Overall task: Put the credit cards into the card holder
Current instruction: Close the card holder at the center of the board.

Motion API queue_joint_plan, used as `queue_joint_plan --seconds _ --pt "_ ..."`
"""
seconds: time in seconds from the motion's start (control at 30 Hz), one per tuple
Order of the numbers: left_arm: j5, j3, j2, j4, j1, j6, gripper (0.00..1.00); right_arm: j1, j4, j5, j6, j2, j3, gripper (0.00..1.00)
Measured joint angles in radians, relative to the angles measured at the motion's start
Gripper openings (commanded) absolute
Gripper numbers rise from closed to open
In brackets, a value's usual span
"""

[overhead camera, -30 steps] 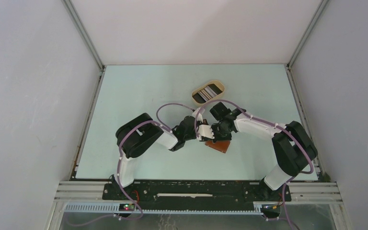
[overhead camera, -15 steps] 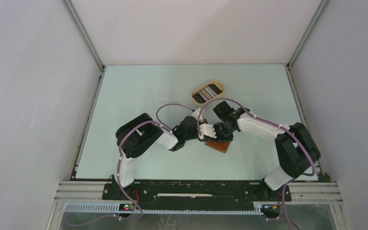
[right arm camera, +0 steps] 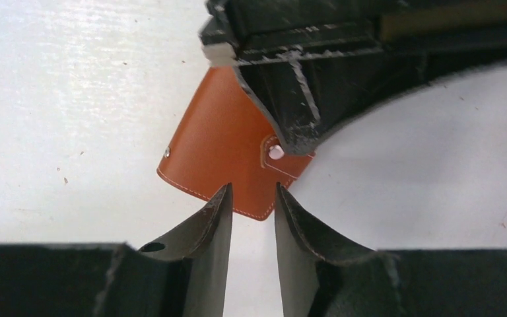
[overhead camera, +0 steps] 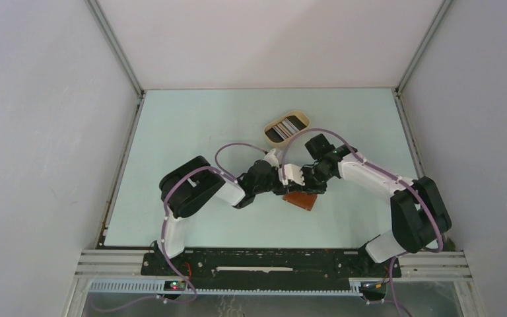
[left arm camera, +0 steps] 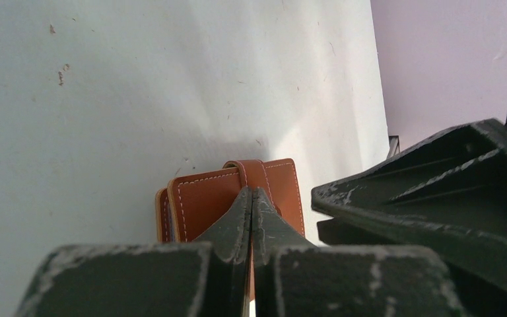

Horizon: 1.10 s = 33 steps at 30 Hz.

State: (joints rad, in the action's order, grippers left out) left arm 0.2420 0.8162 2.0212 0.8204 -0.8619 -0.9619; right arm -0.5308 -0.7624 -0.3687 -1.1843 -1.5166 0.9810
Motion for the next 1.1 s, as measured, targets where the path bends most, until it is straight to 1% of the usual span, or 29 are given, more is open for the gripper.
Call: queue_joint_plan --seconds 0.03,0.07,0.17,0.27,0.57,1.1 --pt "0.0 0.0 0.0 0.0 0.0 0.0 0.0 0.013 0.002 -0.011 0.001 0.007 0.0 0.3" --pt "0.0 0.0 0.0 0.0 0.0 0.0 0.0 0.022 0.004 -0.019 0.003 0.012 0.0 0.23" --pt "0.0 0.0 0.0 0.0 0.0 0.0 0.0 0.046 0.022 -0.037 0.019 0.014 0.0 0.1" --pt "0.0 0.0 0.0 0.0 0.0 0.0 0.0 0.058 0.047 -0.047 0.042 0.011 0.0 0.05" --pt "0.0 0.0 0.0 0.0 0.0 0.0 0.0 0.034 0.105 -0.047 0.082 -0.059 -0.001 0.0" --pt "0.0 0.0 0.0 0.0 0.0 0.0 0.0 0.018 0.111 -0.027 0.088 -0.091 0.0 0.0"
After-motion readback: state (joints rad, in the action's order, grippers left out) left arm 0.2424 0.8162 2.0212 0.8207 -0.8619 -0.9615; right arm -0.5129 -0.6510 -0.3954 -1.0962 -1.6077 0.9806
